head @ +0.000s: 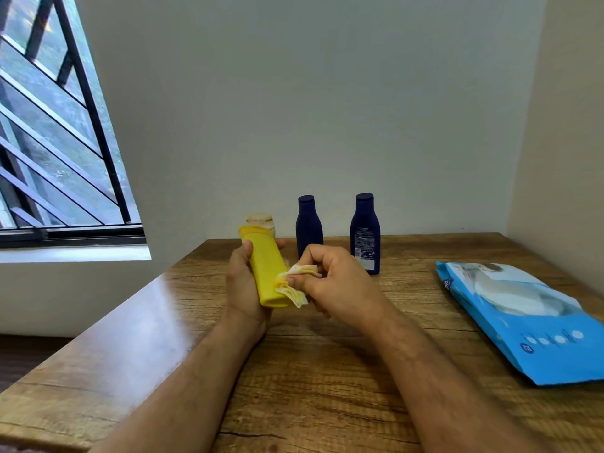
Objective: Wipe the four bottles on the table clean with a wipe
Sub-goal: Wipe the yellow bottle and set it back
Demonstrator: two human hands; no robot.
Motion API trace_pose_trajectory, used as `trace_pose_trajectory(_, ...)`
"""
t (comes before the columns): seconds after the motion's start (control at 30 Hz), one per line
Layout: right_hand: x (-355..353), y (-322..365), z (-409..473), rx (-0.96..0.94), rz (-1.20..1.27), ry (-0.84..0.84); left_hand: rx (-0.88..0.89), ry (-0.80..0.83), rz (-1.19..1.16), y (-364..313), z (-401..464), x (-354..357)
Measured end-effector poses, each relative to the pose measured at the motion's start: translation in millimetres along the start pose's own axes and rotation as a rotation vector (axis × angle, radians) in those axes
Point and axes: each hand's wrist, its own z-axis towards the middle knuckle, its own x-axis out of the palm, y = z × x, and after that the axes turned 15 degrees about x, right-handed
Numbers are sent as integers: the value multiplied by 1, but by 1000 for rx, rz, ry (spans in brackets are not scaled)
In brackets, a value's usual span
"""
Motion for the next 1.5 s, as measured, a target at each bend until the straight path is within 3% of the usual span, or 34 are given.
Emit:
trace_pose_trajectory(0.27, 3, 1, 1, -24, 123, -115, -49, -251, -179, -2, 9, -7)
trace_pose_trajectory(0.63, 9, 3, -1, -96, 118, -157, -22, -156, -62, 1, 3, 1)
trace_pose_trajectory(0.9, 4, -3, 3, -27, 99, -298, 22, -129, -82, 2, 6, -1)
trace_pose_trajectory(1.1, 6, -2, 0, -39, 85, -160, 115, -149, 36, 3, 6, -2)
trace_pose_trajectory(1.2, 7, -1, 0, -49, 89, -177, 184, -125, 67, 4, 6, -1)
trace_pose_trajectory(1.4, 5, -5, 5, -7, 73, -245, 158, -68, -27, 1, 7, -3)
trace_pose_trajectory(1.5, 3, -3, 4, 19, 183, -140, 77, -50, -101, -1, 6, -5)
